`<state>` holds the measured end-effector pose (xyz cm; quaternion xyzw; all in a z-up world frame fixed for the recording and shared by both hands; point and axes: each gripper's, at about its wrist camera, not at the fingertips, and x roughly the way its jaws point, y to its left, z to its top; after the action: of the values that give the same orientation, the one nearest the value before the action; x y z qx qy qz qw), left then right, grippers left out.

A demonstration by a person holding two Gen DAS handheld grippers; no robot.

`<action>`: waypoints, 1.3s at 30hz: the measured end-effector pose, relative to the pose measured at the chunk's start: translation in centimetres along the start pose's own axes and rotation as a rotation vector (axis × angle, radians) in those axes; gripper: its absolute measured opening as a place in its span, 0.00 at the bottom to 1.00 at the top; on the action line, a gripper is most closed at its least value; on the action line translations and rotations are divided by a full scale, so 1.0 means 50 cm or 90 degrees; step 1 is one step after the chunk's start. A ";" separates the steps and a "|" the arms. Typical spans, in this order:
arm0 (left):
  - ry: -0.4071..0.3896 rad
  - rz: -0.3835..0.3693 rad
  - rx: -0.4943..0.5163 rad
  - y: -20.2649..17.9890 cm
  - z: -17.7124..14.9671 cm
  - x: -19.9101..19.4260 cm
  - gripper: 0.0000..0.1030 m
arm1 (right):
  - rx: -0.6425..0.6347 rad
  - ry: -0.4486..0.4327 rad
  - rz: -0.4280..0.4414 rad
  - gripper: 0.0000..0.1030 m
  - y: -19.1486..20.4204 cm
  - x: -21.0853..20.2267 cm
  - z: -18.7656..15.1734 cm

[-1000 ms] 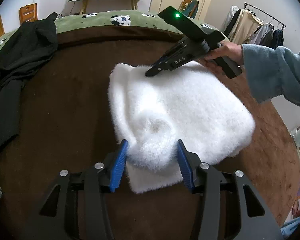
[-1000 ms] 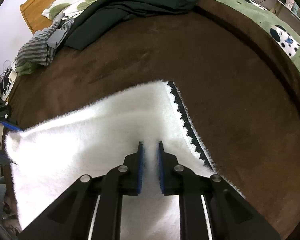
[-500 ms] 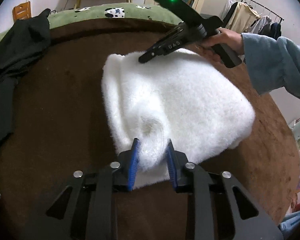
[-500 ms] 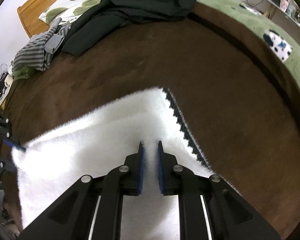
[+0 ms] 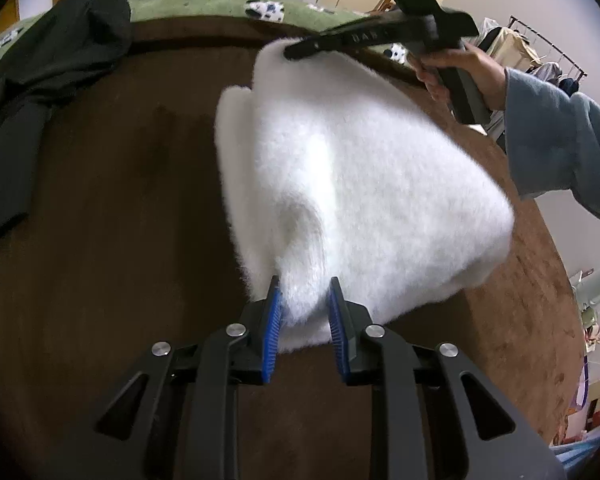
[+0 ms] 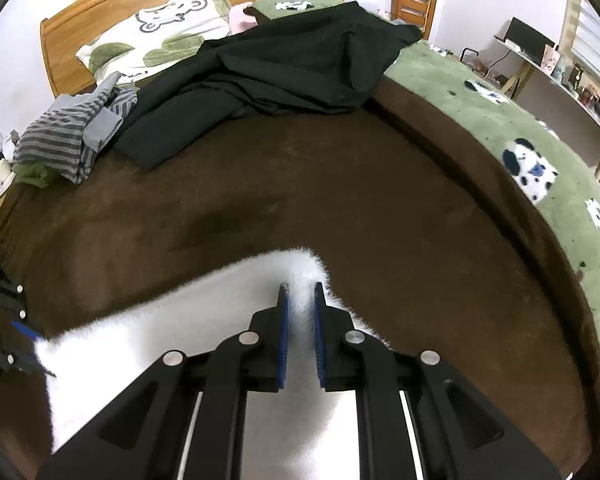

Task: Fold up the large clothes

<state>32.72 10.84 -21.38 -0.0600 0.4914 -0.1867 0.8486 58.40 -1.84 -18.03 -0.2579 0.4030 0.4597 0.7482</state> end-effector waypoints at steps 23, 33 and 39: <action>0.005 0.015 -0.027 0.012 -0.037 0.039 0.28 | 0.039 0.080 0.002 0.49 -0.007 0.141 -0.017; -0.009 0.051 -0.093 0.031 -0.018 -0.005 0.85 | 0.065 0.011 -0.051 0.84 -0.035 0.034 -0.028; -0.004 0.077 -0.046 0.005 0.019 -0.033 0.94 | 0.096 -0.028 -0.065 0.93 -0.045 -0.048 -0.033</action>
<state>32.87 11.64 -19.62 -0.0617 0.4982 -0.1170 0.8569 59.20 -5.21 -16.87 -0.2109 0.4062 0.3945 0.7968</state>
